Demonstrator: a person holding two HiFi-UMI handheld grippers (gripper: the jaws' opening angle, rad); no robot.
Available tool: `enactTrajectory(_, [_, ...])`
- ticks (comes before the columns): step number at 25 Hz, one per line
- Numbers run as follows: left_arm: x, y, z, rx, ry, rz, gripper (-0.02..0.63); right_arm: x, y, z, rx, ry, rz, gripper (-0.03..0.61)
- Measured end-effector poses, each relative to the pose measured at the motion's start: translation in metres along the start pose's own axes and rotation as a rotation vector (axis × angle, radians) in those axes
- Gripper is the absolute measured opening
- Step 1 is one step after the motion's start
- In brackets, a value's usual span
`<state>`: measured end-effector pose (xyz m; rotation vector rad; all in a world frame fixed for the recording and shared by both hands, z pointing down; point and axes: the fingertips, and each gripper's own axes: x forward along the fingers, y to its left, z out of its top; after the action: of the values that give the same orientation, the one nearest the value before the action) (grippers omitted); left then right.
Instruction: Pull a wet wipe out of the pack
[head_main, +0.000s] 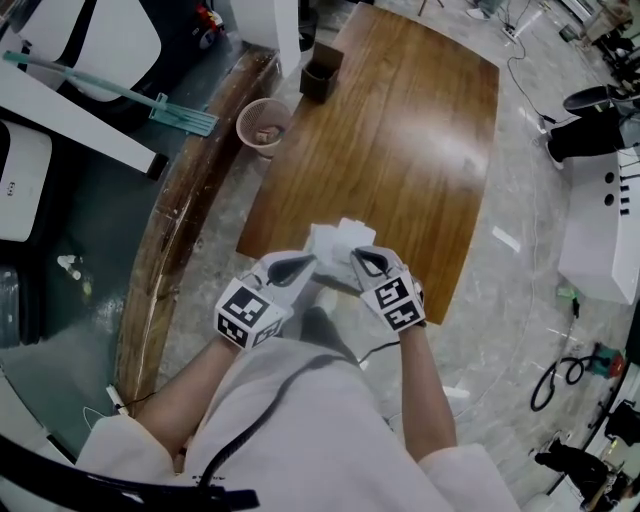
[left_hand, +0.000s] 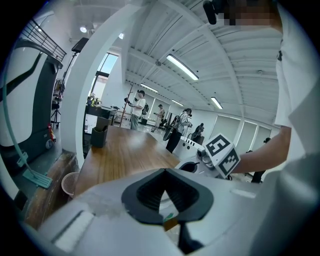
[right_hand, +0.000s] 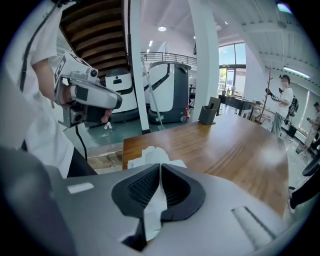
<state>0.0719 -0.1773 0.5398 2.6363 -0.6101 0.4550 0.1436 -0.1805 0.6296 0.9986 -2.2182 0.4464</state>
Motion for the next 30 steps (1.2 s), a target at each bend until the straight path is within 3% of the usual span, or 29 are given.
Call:
enactTrajectory(16, [-0.013,0.001,0.009,0.03,-0.021,-0.04,0.006,-0.029,0.002,0.018,0.045,-0.072,-0.102,0.02])
enactTrajectory(30, [-0.013,0.005,0.04,0.073,-0.076,-0.062,0.006,-0.061,0.004,0.034,0.077,-0.143,-0.2,0.019])
